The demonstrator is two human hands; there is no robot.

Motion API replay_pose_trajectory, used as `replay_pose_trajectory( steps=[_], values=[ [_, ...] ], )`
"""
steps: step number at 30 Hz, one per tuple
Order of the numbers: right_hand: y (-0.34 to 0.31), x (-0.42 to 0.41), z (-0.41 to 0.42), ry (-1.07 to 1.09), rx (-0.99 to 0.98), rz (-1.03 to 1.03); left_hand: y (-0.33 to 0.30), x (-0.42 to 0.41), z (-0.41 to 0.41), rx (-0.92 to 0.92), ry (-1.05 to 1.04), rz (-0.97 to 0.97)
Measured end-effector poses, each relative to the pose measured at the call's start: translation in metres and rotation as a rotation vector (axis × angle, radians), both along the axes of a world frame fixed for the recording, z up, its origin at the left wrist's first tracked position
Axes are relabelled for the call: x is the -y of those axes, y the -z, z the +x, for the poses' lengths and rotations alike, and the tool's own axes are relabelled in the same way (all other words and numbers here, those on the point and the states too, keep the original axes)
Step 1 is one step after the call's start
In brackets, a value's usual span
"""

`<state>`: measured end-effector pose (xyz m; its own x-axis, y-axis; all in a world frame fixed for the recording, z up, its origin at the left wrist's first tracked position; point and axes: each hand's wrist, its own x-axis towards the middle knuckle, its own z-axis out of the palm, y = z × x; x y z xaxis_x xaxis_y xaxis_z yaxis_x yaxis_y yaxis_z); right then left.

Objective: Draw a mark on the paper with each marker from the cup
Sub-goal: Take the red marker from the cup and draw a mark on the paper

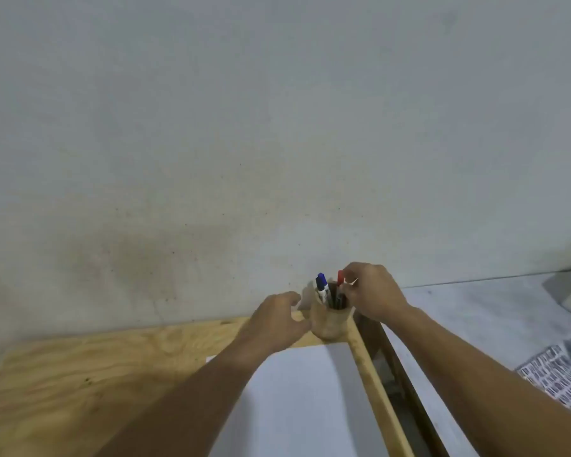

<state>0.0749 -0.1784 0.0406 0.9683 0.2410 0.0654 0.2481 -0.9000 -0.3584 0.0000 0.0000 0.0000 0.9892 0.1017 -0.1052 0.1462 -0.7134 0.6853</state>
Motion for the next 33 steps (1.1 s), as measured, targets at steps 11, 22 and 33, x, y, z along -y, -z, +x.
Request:
replay_pose_trajectory(
  steps=[11, 22, 33],
  values=[
    [0.062, 0.004, 0.043, 0.214, -0.027, 0.232, 0.046, 0.036, 0.029, 0.094, -0.081, -0.405],
    [0.061, 0.007, 0.031, 0.134, 0.053, 0.536, 0.059, 0.052, 0.034, 0.163, -0.121, -0.509],
    [-0.011, -0.002, -0.019, -0.109, 0.258, 0.756, 0.038, 0.031, 0.003, 0.264, -0.164, -0.476]
  ],
)
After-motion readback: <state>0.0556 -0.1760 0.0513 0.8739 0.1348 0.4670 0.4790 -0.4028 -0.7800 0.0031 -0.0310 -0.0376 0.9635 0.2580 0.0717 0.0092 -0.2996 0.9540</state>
